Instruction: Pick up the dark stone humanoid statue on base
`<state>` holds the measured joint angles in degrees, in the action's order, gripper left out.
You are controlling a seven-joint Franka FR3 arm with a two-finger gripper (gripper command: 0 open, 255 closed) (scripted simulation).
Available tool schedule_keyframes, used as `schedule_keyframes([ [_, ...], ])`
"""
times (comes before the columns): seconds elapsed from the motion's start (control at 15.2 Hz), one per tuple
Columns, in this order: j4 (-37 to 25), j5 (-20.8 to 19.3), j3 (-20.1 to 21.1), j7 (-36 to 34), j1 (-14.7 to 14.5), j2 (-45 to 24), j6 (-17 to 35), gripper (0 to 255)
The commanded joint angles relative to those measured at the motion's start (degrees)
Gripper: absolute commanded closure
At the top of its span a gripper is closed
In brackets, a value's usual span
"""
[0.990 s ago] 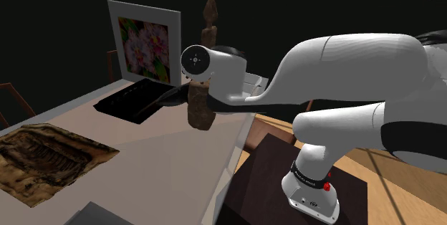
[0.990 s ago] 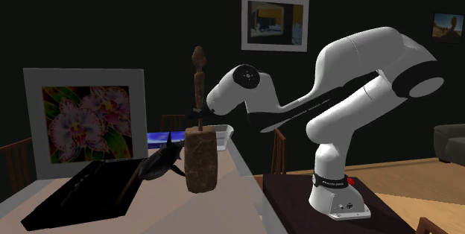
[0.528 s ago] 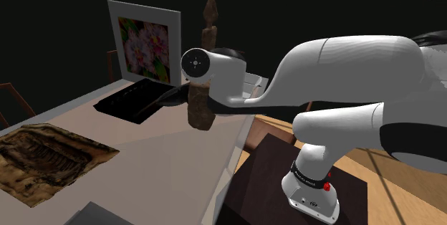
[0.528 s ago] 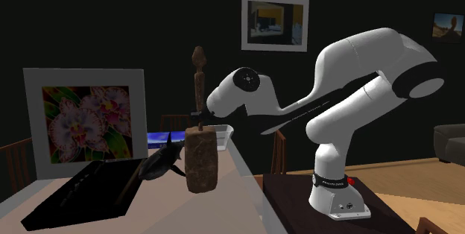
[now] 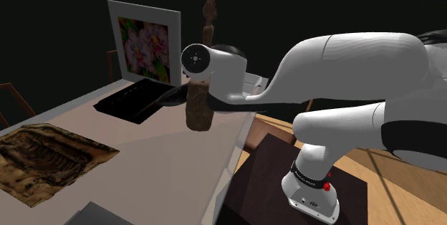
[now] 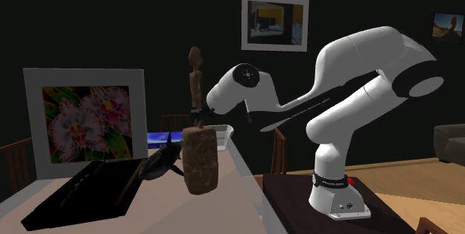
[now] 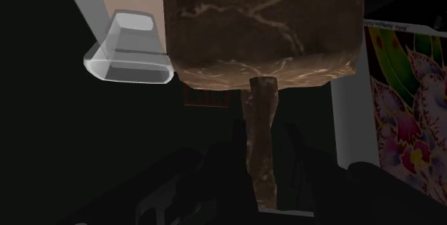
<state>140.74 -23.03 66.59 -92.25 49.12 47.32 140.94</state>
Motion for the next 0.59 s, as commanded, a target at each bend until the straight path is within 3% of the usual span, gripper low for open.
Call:
schedule_keyframes([
  [0.0, -0.74, 0.13, -1.24, 1.03, -0.78, 0.01, -0.92, 255],
  [0.53, -4.14, 0.56, -5.49, 5.36, -2.79, -0.3, -4.68, 255],
])
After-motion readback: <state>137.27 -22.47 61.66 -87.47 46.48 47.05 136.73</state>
